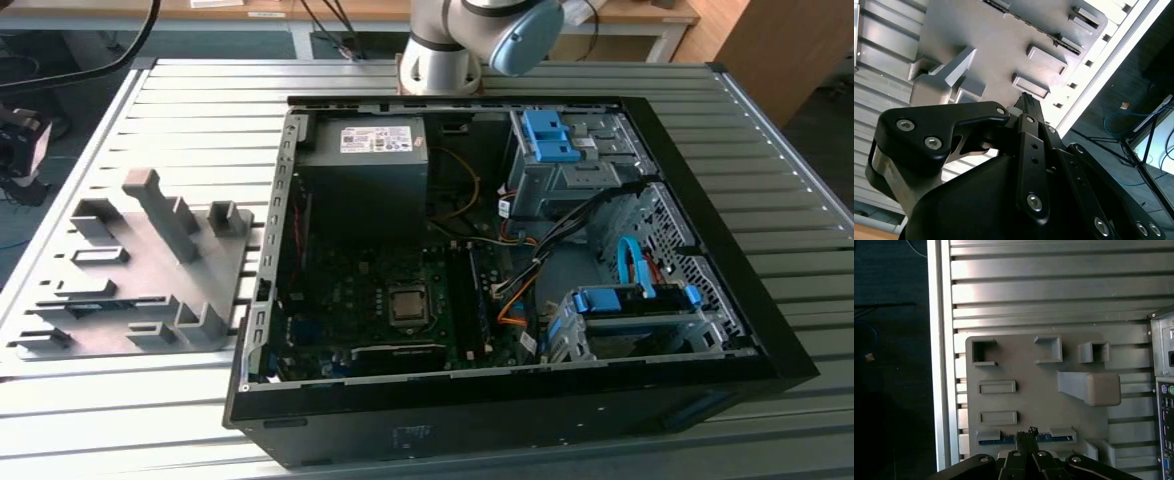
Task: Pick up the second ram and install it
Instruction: 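Reach for the second ram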
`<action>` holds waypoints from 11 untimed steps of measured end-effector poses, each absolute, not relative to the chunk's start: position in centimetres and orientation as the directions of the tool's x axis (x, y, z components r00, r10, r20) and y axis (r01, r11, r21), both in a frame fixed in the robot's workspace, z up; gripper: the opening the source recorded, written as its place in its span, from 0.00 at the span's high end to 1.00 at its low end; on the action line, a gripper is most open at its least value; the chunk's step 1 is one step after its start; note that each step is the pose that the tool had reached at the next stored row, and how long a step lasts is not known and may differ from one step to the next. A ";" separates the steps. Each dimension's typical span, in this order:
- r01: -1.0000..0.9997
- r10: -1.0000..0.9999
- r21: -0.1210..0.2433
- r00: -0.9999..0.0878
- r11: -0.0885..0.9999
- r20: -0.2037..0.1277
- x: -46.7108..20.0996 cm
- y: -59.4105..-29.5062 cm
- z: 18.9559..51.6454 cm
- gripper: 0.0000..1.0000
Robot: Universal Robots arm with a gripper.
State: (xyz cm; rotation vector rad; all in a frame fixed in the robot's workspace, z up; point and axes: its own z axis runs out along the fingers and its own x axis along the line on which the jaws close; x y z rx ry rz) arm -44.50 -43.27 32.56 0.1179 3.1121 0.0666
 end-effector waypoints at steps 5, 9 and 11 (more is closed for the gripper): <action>0.075 0.076 0.044 -0.997 0.996 -0.025 -44.5 -43.5 32.2 0.90; 0.075 0.076 0.044 -0.997 0.996 -0.025 -44.5 -43.6 31.8 0.90; 0.075 0.076 0.044 -0.997 0.996 -0.025 -44.5 -43.6 31.6 0.90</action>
